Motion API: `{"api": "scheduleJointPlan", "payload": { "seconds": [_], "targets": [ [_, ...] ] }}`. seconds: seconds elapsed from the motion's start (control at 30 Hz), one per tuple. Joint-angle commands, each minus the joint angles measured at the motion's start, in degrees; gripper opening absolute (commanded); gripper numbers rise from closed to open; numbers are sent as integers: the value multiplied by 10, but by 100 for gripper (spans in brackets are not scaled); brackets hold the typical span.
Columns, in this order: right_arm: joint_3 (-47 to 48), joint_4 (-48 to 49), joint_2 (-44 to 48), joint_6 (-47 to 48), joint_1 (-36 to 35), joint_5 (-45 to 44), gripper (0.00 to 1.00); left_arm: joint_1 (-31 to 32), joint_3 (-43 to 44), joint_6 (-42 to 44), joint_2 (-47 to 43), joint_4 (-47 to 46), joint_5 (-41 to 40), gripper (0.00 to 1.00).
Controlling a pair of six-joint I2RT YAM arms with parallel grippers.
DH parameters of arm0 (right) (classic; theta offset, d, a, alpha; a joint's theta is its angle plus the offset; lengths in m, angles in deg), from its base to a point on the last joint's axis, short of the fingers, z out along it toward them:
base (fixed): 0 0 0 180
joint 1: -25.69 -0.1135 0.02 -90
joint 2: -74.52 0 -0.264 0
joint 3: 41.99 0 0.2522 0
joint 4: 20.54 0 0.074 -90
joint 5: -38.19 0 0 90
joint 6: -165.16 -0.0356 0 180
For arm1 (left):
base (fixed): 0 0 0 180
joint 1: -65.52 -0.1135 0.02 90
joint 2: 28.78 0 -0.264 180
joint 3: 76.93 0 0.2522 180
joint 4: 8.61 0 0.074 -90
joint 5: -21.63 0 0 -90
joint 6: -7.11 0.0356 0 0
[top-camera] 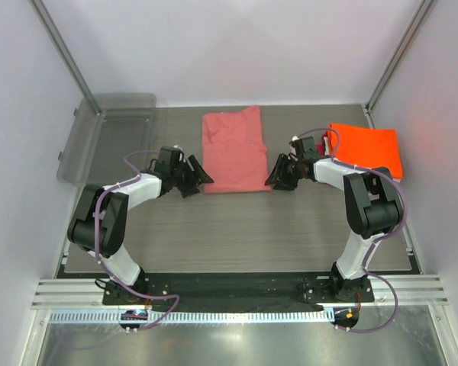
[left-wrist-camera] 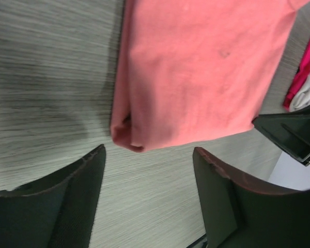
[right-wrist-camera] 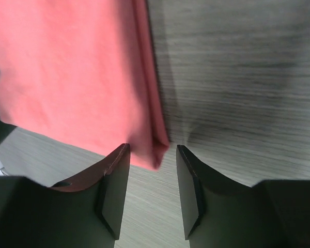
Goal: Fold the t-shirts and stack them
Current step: Fold the tshirt
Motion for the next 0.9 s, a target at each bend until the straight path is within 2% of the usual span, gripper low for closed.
{"api": "scheduleJointPlan", "payload": {
  "seconds": [0.0,0.13,0.23,0.27,0.37,0.63,0.67,0.73,0.83,0.87],
  "targets": [
    [-10,39,-6,-11,-4,21,46,-3,-12,8,6,-26,-9,66],
    [-28,53,-18,-19,-3,31,40,-2,-25,6,14,-28,-8,59],
    [-37,69,-24,-22,-4,38,28,-3,-37,6,19,-50,-13,55],
    [-37,70,-26,-24,-2,38,21,-2,-39,5,20,-54,-13,54],
    [-38,81,-31,-28,-3,48,12,-3,-44,2,30,-63,-11,53],
    [-42,99,-33,-32,-3,64,11,-4,-36,-13,61,-94,-8,50],
    [-42,99,-33,-32,-3,66,11,-5,-35,-13,66,-96,-12,40],
    [-42,101,-32,-34,-3,67,11,-4,-35,-13,68,-97,-25,31],
    [-45,110,-27,-36,-3,73,10,-7,-41,-6,69,-99,-33,1],
    [-48,110,-26,-37,-3,73,9,-7,-45,-5,69,-100,-33,0]
  ]
}}
